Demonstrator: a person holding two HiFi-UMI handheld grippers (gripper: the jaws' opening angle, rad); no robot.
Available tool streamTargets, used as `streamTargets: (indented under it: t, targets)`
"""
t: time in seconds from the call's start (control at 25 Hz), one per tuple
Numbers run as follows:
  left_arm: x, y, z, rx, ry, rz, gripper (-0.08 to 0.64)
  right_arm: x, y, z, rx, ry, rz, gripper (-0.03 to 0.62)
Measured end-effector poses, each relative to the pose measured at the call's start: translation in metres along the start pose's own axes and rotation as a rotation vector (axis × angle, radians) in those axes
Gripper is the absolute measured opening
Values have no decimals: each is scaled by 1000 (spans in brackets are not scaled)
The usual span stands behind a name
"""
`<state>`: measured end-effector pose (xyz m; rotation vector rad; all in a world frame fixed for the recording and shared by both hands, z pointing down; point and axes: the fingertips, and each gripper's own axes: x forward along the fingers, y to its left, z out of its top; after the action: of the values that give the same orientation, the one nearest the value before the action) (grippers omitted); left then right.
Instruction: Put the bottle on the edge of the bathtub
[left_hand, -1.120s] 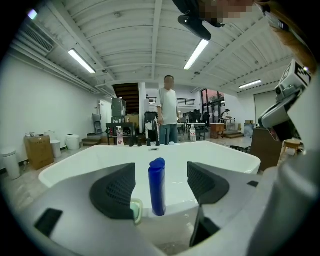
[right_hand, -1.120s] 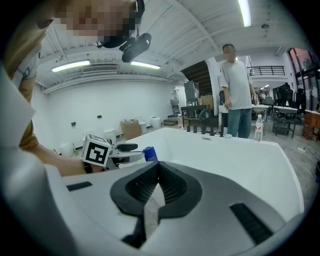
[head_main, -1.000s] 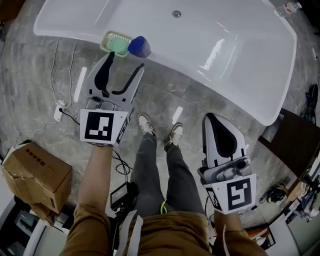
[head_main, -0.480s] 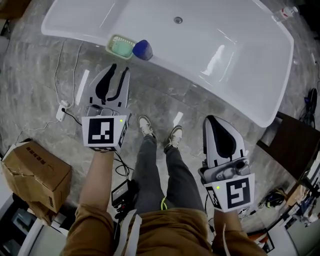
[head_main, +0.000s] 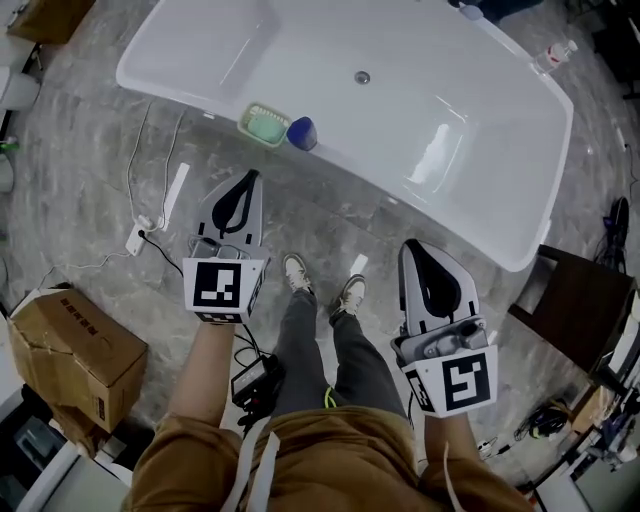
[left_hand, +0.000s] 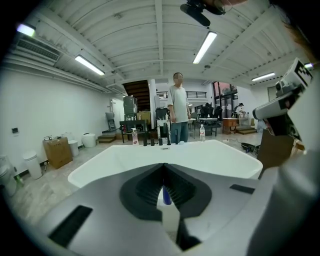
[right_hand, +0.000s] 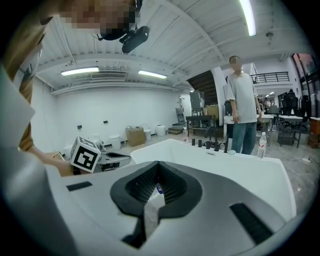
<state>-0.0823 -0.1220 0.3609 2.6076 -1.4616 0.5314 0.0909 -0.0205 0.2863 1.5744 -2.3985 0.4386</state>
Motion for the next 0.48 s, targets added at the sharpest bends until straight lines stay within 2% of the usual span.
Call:
streamTargets:
  t: [0.28,0.48]
  targets:
    - [-36,0,54,49,-70,-11,6,-13,11,31,-30,-25,11,5]
    - [-61,6,81,35,-96,12,6,-22,23,48,-44,-43,26,5]
